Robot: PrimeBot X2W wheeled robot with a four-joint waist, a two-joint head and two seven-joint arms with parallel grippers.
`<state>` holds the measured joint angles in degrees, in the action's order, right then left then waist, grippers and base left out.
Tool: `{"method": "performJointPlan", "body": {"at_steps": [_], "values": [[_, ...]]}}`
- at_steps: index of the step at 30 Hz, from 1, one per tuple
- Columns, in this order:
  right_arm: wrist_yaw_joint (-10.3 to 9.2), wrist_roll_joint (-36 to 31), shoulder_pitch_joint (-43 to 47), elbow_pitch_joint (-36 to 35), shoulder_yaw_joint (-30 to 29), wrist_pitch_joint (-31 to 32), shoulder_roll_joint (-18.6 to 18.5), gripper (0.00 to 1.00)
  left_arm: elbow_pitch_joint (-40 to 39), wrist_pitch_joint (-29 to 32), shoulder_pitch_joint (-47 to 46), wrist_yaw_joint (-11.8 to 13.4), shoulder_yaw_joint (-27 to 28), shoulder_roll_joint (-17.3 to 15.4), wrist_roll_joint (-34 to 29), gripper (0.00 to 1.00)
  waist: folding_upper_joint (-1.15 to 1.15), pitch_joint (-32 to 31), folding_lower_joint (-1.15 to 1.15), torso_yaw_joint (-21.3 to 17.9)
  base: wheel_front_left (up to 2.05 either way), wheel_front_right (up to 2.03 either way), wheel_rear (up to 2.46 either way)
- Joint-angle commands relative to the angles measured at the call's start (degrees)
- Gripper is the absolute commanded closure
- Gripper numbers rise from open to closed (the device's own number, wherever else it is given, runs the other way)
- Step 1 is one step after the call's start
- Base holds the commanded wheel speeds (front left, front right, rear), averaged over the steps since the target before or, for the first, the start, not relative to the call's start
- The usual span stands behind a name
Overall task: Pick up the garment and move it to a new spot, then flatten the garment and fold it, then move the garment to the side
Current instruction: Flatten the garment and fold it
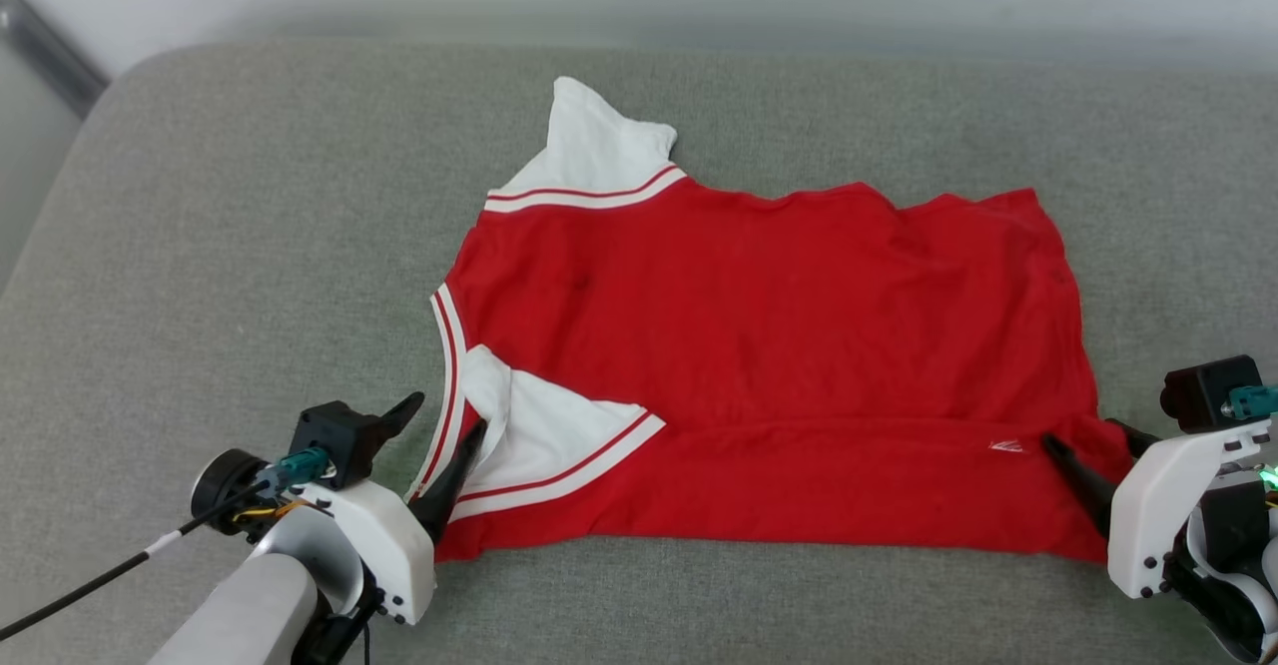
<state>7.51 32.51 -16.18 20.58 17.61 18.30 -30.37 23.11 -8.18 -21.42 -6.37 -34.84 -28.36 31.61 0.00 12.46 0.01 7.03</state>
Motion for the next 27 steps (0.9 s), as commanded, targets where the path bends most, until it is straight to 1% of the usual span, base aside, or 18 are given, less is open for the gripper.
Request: {"method": "performJointPlan", "body": {"at_steps": [1, 4, 7, 9, 12, 14, 16, 21, 25, 27], "values": [[-0.04, -0.55, -0.13, 0.4, -0.08, -0.71, 0.52, 0.0, 0.94, -0.68, -0.3, 0.46, 0.33, 0.36, 0.47, 0.0, 0.0, -1.34, -0.01, -0.18, 0.0, 0.0, 0.0], [-0.04, -1.29, 0.58, 0.52, -0.62, -1.72, 0.93, 0.0, 2.38, -1.34, 0.74, 1.09, 1.15, 0.86, 1.59, 0.0, 0.0, -3.16, -0.01, -0.35, 0.0, 0.0, 0.0], [-0.04, -2.03, 1.61, -0.15, -1.75, -1.74, 1.27, 0.0, 2.54, -1.57, 1.95, 1.59, 1.83, 0.39, 2.61, 0.0, 0.0, -4.91, -0.01, -0.39, 0.0, 0.0, 0.0], [-0.04, -2.57, 2.71, -0.86, -3.1, -1.26, 1.51, 0.0, 2.2, -0.72, 2.87, 2.19, 2.15, -0.4, 2.96, 0.0, 0.0, -5.88, -0.01, -0.31, 0.0, 0.0, 0.0], [-0.04, -3.81, 5.11, -2.13, -6.5, 0.45, 2.58, 0.0, 0.53, 1.91, 4.98, 3.84, 2.83, -1.12, 4.64, 0.0, 0.0, -6.92, -0.01, -0.12, 0.0, 0.0, 0.0], [-0.03, -5.07, 7.04, -3.51, -8.99, 2.42, 3.54, 0.0, -1.71, 3.77, 6.72, 5.26, 3.74, -1.36, 6.45, 0.0, 0.0, -7.3, -0.01, -0.02, 0.0, 0.0, 0.0], [-0.03, -6.24, 9.23, -5.46, -11.36, 5.06, 4.92, 0.0, -4.5, 5.98, 8.82, 6.73, 4.01, -2.26, 7.4, 0.0, 0.0, -7.53, -0.01, 0.04, 0.0, 0.0, 0.0], [-0.03, -8.83, 14.2, -11.84, -16.98, 11.26, 9.8, 0.0, -12.68, 12.36, 14.19, 10.63, 3.43, -3.61, 9.52, 0.0, 0.0, -7.23, -0.01, -0.11, 0.0, 0.0, 0.0], [-0.03, -10.75, 16.71, -17.14, -20.22, 14.6, 13.69, 0.0, -18.08, 14.69, 17.02, 14.68, 4.01, -4.49, 9.72, 0.0, 0.0, -6.19, -0.01, -0.51, 0.0, 0.0, 0.0], [-0.03, -11.62, 17.78, -19.5, -21.27, 15.64, 15.15, 0.0, -19.98, 15.21, 17.66, 15.92, 3.97, -4.28, 9.7, 0.0, 0.0, -5.52, -0.01, -0.67, 0.0, 0.0, 0.0]]}}
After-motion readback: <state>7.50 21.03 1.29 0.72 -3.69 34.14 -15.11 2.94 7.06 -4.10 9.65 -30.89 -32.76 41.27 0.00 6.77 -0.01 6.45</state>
